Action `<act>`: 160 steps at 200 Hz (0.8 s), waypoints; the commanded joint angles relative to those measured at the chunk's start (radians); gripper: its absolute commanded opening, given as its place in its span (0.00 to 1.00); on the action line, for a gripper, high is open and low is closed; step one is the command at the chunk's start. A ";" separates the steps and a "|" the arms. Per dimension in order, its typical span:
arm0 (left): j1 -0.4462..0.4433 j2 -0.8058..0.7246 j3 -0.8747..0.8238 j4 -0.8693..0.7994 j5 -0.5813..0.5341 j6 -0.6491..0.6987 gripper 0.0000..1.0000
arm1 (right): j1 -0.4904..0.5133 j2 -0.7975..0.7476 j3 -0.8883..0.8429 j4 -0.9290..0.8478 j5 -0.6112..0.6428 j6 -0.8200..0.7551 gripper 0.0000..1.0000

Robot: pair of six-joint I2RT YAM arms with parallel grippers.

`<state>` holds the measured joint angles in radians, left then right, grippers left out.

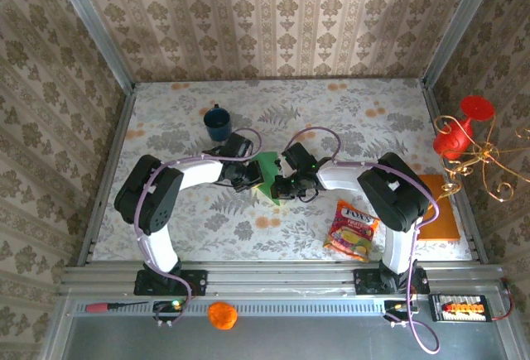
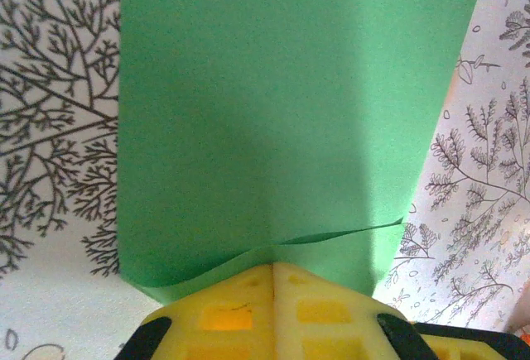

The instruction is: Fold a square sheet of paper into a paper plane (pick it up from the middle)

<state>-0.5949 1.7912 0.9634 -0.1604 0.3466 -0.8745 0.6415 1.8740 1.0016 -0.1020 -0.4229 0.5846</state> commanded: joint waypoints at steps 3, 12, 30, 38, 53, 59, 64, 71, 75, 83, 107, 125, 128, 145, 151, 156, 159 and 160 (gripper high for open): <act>-0.009 -0.072 -0.020 0.037 -0.018 0.052 0.09 | 0.006 0.027 -0.002 -0.118 0.084 0.016 0.03; -0.018 -0.089 -0.026 0.042 -0.023 0.059 0.09 | 0.007 0.031 0.000 -0.125 0.088 0.020 0.03; -0.039 -0.110 -0.050 0.062 -0.021 0.062 0.09 | 0.006 0.036 0.004 -0.134 0.091 0.026 0.03; -0.049 -0.112 -0.060 0.073 -0.019 0.059 0.08 | 0.007 0.040 0.005 -0.134 0.091 0.028 0.03; -0.063 -0.108 -0.078 0.090 -0.016 0.048 0.06 | 0.007 0.042 0.006 -0.137 0.091 0.031 0.03; -0.065 -0.103 -0.084 0.096 -0.016 0.042 0.05 | 0.006 0.045 0.006 -0.138 0.091 0.032 0.03; -0.066 -0.099 -0.088 0.103 -0.014 0.038 0.05 | 0.006 0.044 0.006 -0.138 0.092 0.031 0.03; -0.066 -0.092 -0.093 0.113 -0.009 0.030 0.04 | 0.006 0.044 0.005 -0.138 0.092 0.033 0.03; -0.067 -0.087 -0.095 0.118 -0.004 0.028 0.03 | 0.006 0.044 0.004 -0.139 0.092 0.033 0.03; -0.068 -0.077 -0.095 0.127 0.005 0.026 0.02 | 0.006 0.044 0.005 -0.139 0.091 0.032 0.03; -0.072 -0.051 -0.088 0.139 0.024 0.027 0.02 | 0.006 0.048 0.007 -0.148 0.091 0.033 0.03; -0.075 -0.047 -0.088 0.138 0.025 0.025 0.02 | 0.006 0.048 0.010 -0.156 0.091 0.036 0.03; -0.075 -0.047 -0.086 0.136 0.025 0.024 0.02 | 0.006 0.048 0.009 -0.157 0.091 0.035 0.03; -0.077 -0.047 -0.090 0.126 0.017 0.020 0.02 | 0.007 0.053 0.010 -0.167 0.094 0.039 0.03; -0.077 -0.044 -0.093 0.127 0.015 0.019 0.02 | 0.006 0.054 0.011 -0.172 0.097 0.041 0.03; -0.077 -0.045 -0.098 0.126 0.010 0.017 0.02 | 0.006 0.055 0.012 -0.173 0.099 0.041 0.03; -0.076 -0.045 -0.100 0.127 0.007 0.017 0.02 | 0.006 0.056 0.014 -0.176 0.098 0.042 0.03; -0.077 -0.045 -0.100 0.128 0.008 0.017 0.02 | 0.006 0.057 0.013 -0.177 0.099 0.041 0.03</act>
<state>-0.6666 1.7332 0.8783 -0.0399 0.3531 -0.8448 0.6460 1.8786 1.0225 -0.1394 -0.3992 0.6106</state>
